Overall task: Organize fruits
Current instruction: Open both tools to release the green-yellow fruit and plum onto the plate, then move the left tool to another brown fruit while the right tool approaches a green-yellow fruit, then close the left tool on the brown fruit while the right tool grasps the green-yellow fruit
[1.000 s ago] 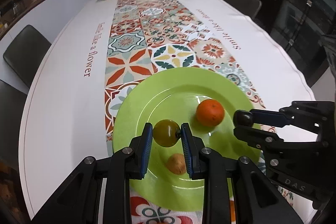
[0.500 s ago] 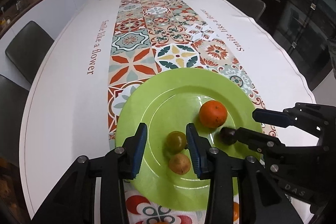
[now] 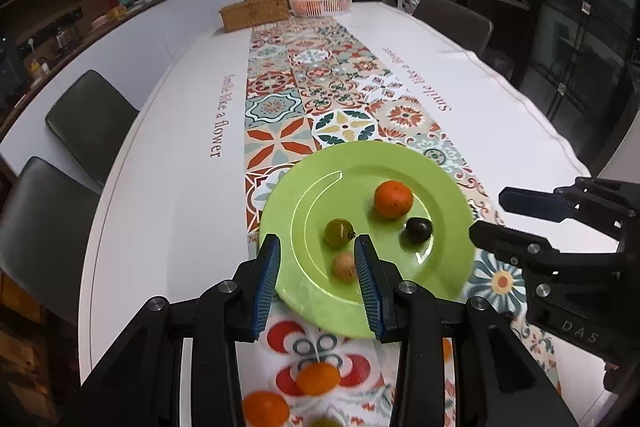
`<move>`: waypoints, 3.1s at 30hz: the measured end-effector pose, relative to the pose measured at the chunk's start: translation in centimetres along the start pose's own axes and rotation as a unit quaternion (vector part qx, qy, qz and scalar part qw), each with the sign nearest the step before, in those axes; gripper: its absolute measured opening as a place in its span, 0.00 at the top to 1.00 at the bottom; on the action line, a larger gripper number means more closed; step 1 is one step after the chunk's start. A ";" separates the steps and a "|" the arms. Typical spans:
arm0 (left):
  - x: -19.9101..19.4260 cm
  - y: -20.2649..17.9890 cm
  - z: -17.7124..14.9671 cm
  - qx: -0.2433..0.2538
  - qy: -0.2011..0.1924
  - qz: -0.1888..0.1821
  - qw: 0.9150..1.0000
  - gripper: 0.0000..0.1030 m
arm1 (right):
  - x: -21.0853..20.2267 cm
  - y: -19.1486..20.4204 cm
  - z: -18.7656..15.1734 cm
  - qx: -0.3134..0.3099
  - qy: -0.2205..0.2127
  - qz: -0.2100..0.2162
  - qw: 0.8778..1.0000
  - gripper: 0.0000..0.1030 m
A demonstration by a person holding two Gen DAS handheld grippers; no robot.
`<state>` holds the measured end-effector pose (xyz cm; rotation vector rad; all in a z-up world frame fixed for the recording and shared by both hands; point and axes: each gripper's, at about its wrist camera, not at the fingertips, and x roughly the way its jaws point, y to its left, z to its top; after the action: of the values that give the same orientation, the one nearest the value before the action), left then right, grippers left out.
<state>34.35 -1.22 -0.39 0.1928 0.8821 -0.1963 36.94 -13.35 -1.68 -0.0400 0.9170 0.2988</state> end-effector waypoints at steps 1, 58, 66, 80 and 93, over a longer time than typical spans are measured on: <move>-0.7 0.1 -0.4 -0.004 -0.006 0.000 1.000 0.63 | -0.4 0.3 -0.2 -0.001 -0.005 0.003 1.000 0.63; -8.6 5.3 -20.7 0.041 -0.092 0.023 0.995 0.23 | -0.9 16.2 -11.7 -0.175 -0.022 0.075 0.982 0.41; -6.1 5.2 -20.7 0.071 -0.062 -0.020 0.995 0.37 | 1.2 16.5 -11.9 -0.195 -0.001 0.072 0.978 0.46; -2.8 5.6 -20.0 0.061 -0.016 -0.065 0.996 0.57 | 3.5 16.9 -11.4 -0.196 0.021 0.072 0.978 0.56; -2.0 5.7 -19.4 0.040 -0.004 -0.072 0.997 0.72 | 4.8 17.0 -11.3 -0.189 0.032 0.078 0.978 0.71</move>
<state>20.09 9.25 -10.38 0.2026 0.8810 -0.3657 26.32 2.26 -10.73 -0.3315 0.9187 0.6183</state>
